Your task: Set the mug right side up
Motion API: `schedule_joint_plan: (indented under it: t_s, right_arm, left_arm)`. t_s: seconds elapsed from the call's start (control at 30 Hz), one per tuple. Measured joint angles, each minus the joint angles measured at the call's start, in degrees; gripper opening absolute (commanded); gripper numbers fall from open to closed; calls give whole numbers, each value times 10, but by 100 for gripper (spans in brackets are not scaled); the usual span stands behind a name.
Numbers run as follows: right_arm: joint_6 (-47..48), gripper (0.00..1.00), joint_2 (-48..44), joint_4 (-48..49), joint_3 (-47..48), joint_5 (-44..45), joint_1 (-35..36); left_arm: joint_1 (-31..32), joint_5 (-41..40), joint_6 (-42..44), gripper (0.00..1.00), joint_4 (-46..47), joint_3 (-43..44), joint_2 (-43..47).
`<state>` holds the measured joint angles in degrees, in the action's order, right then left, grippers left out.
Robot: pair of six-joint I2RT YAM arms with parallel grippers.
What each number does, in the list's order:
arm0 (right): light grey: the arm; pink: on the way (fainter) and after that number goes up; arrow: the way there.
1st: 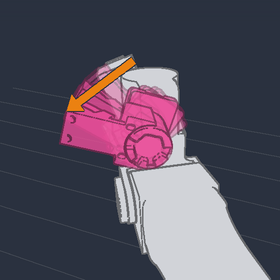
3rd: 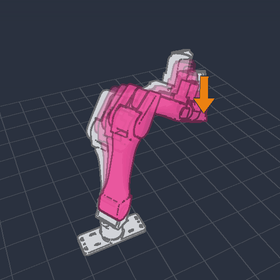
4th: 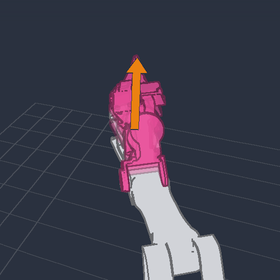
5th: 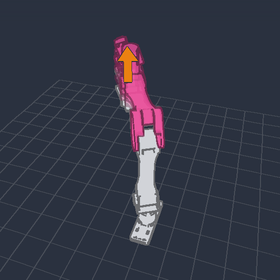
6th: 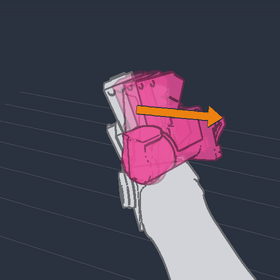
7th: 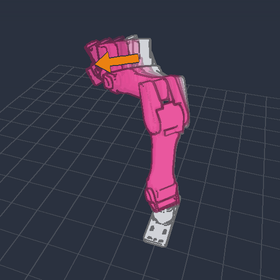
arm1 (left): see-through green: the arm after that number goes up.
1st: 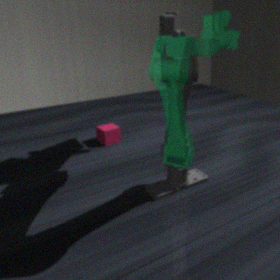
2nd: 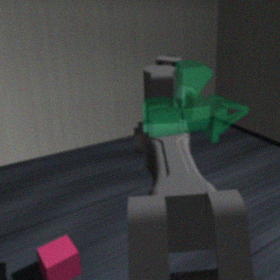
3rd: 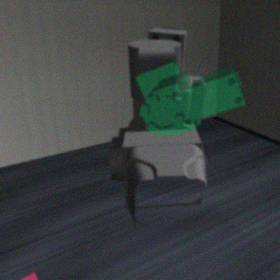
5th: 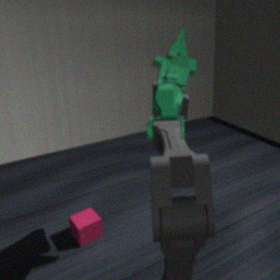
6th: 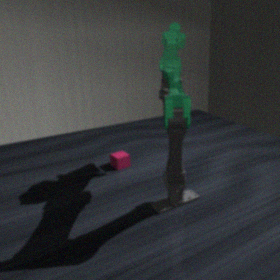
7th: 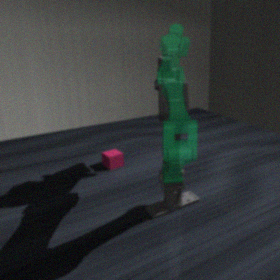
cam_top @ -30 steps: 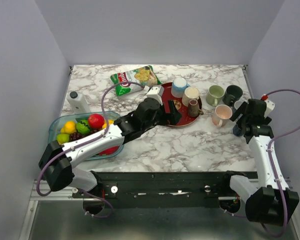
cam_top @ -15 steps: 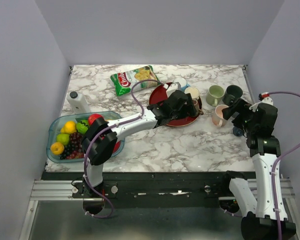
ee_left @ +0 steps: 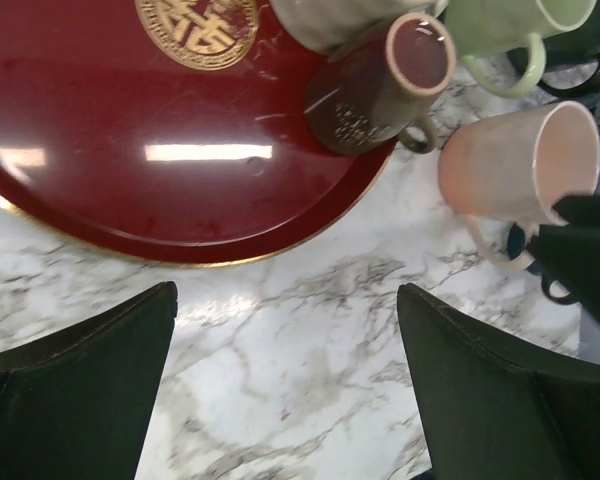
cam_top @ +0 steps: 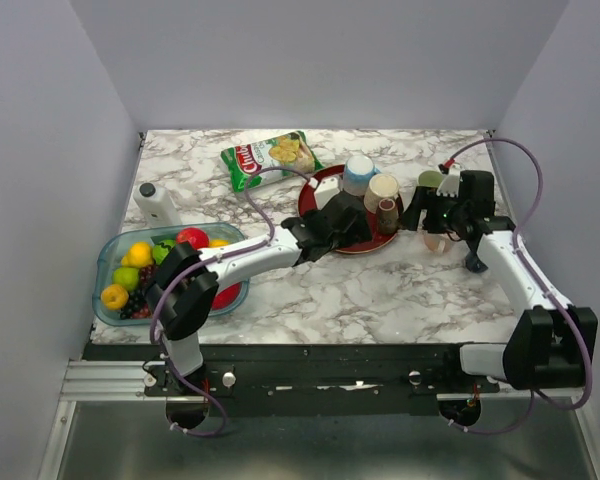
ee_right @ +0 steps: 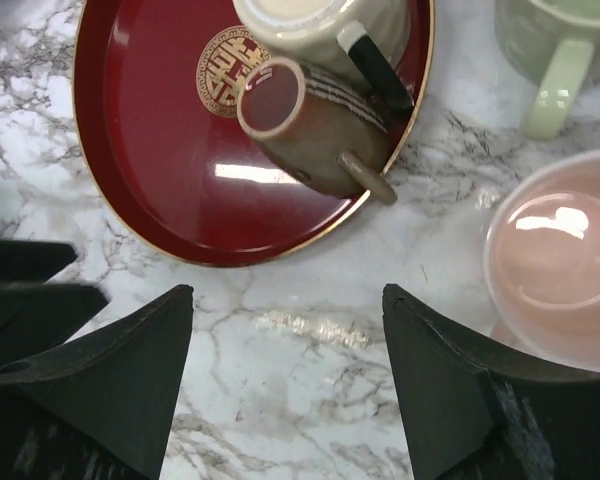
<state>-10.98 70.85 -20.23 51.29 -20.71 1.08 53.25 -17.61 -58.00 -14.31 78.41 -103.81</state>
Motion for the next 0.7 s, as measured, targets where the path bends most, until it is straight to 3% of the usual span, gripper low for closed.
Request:
schedule_joint_plan:
  t_s: [0.43,0.7]
  right_arm:
    - [173,73,139,7,95,-4,27]
    - [255,54,218,-30,149,6,52]
  left_arm:
    - [-14,3,75,99,2,-104,146]
    - [-34,31,94,99,14,-134,170]
